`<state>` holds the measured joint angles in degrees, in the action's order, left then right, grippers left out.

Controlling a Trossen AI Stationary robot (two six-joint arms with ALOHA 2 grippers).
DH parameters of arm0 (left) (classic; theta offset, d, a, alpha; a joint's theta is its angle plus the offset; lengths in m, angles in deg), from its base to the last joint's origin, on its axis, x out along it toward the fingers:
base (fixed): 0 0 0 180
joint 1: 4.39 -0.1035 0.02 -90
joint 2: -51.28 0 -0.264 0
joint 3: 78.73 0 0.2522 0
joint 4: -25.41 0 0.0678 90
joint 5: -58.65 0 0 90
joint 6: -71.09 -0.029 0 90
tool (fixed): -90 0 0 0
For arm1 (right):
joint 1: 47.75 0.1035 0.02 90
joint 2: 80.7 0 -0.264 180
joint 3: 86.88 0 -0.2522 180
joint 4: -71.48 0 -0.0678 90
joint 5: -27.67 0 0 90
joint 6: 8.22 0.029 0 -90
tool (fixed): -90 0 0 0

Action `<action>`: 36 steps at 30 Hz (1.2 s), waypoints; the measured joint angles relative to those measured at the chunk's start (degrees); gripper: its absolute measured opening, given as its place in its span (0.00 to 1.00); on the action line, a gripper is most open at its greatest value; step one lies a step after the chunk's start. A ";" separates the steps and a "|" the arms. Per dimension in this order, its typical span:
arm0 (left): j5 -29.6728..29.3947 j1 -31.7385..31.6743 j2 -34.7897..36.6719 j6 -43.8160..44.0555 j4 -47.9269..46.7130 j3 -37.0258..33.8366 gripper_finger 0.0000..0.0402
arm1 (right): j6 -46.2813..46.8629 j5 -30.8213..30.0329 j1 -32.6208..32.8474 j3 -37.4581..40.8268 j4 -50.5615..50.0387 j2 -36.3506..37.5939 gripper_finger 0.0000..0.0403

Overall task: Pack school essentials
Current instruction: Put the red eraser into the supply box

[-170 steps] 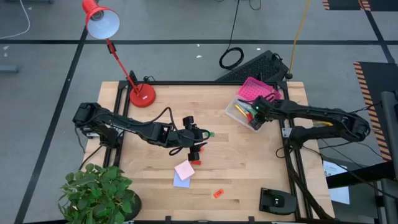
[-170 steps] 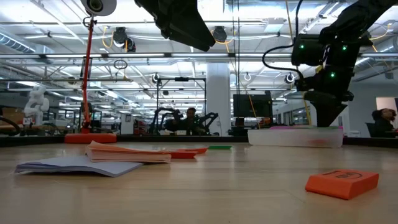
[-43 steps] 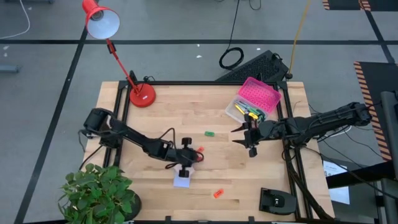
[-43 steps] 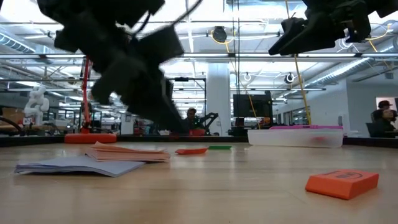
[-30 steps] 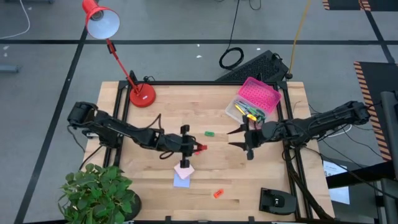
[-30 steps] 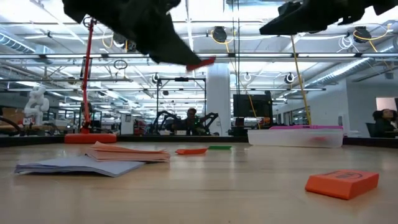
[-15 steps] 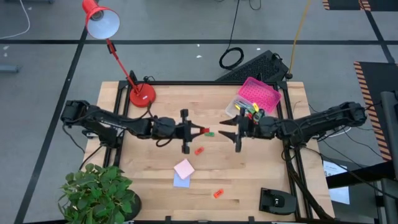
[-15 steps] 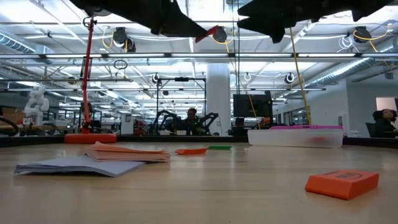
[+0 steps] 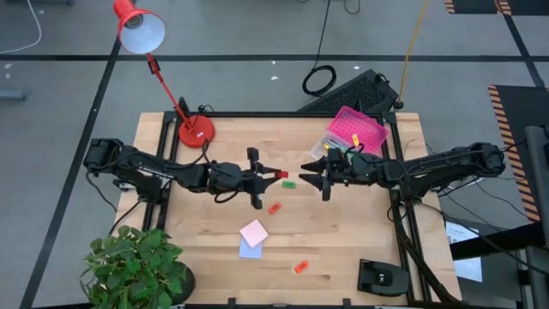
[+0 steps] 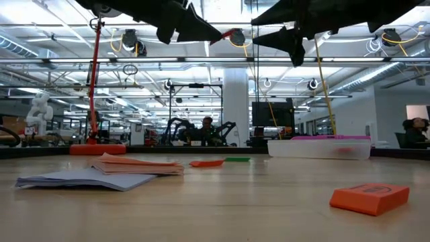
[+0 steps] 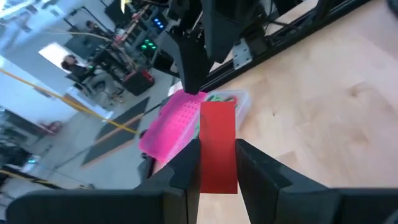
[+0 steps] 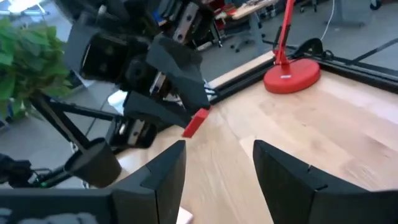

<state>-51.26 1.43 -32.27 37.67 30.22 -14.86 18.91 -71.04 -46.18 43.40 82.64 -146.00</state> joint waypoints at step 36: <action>-8.71 2.45 -0.46 -3.82 -1.71 0.00 0.24 | 8.46 3.04 -3.45 -0.02 24.25 -17.15 0.45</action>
<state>-59.97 3.88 -32.73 33.86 28.50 -14.86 27.37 -68.01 -49.64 43.38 106.90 -163.15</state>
